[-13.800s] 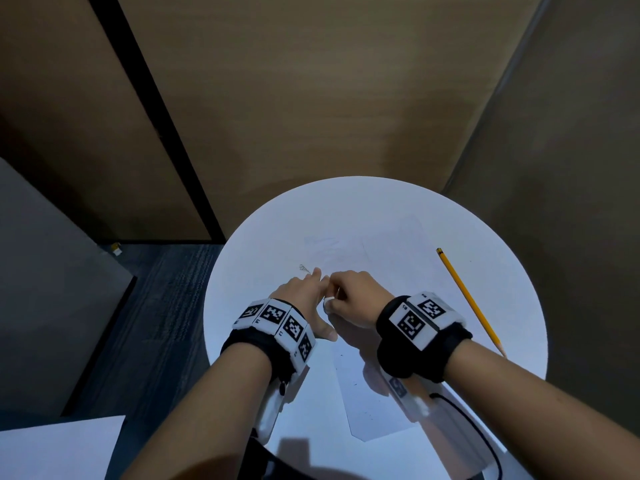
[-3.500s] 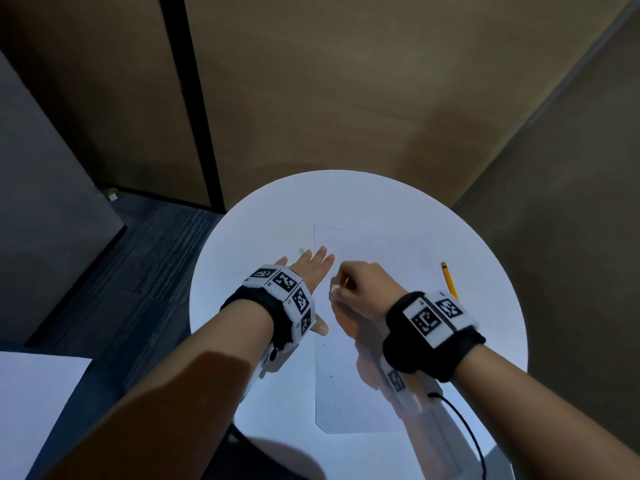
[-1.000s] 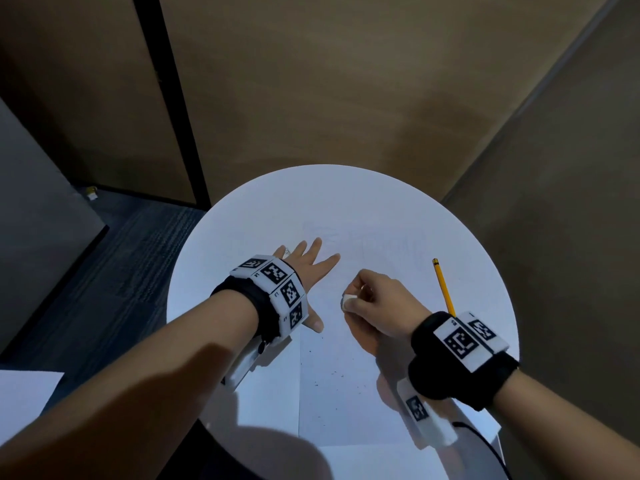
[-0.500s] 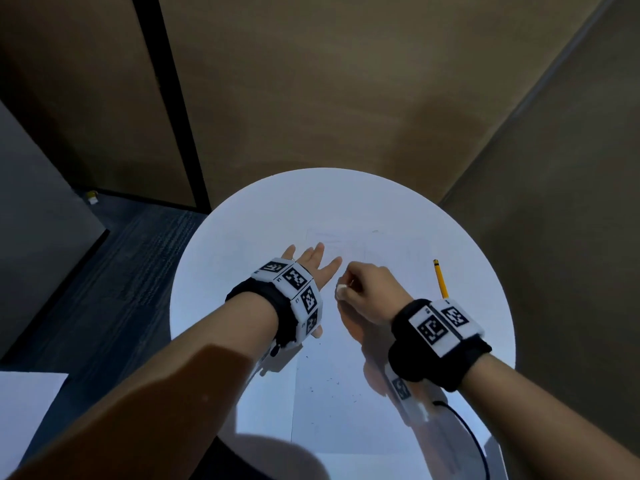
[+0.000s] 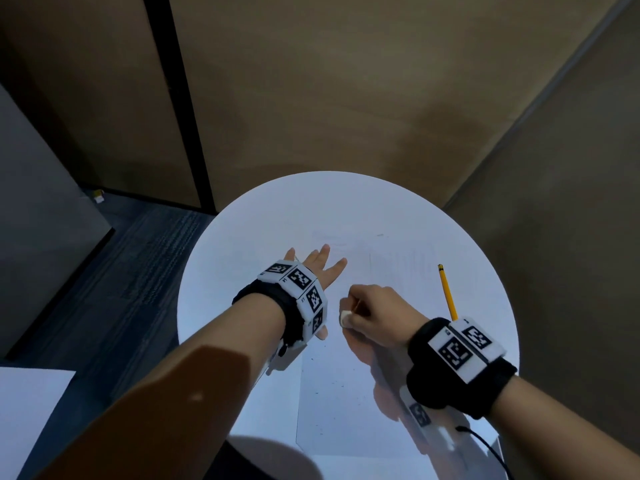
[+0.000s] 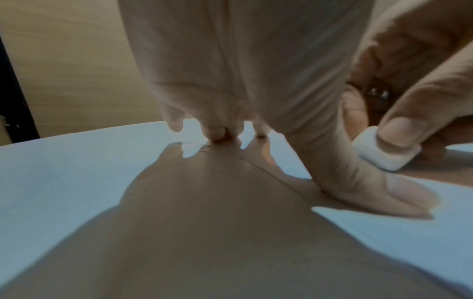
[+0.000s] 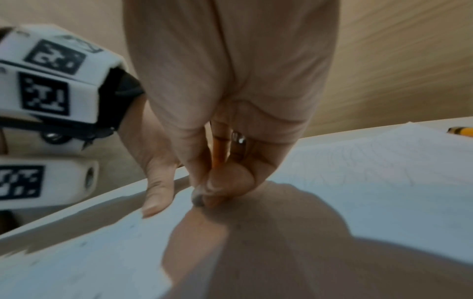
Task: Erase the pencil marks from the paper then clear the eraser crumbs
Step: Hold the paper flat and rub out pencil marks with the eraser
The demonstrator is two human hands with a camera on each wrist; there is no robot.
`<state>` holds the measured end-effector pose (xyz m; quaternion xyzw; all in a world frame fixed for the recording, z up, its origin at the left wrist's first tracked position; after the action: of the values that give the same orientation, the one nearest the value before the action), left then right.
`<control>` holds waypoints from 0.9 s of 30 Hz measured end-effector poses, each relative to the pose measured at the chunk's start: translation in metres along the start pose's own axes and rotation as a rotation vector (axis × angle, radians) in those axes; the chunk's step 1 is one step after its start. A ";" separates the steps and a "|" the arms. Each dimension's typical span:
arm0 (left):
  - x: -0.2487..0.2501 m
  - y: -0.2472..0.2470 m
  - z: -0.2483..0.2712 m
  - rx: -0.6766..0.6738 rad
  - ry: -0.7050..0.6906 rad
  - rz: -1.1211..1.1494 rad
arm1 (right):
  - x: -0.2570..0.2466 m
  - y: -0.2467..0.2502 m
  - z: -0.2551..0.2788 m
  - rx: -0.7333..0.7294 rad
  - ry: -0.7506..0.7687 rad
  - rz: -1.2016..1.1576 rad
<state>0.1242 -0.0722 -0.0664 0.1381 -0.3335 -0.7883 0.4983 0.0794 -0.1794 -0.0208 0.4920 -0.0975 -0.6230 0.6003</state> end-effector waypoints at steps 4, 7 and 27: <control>-0.002 -0.001 0.002 0.003 -0.025 0.021 | 0.003 0.014 -0.010 0.055 -0.022 -0.036; -0.003 0.000 0.007 -0.008 -0.048 0.056 | 0.003 0.011 -0.009 0.139 -0.022 -0.057; -0.001 0.002 0.012 -0.022 -0.051 0.080 | 0.002 0.009 -0.010 0.156 0.000 -0.080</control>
<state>0.1193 -0.0669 -0.0560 0.0992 -0.3426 -0.7746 0.5223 0.0934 -0.1789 -0.0202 0.5408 -0.1261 -0.6370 0.5346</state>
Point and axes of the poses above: each hand's wrist, its own z-axis away from the middle knuckle, its own y-axis out of the back of the hand, x = y × z, the point moved 5 cm from there along -z, towards the middle knuckle, and after that the axes turned 13 degrees about -x, right-handed, at the moved point
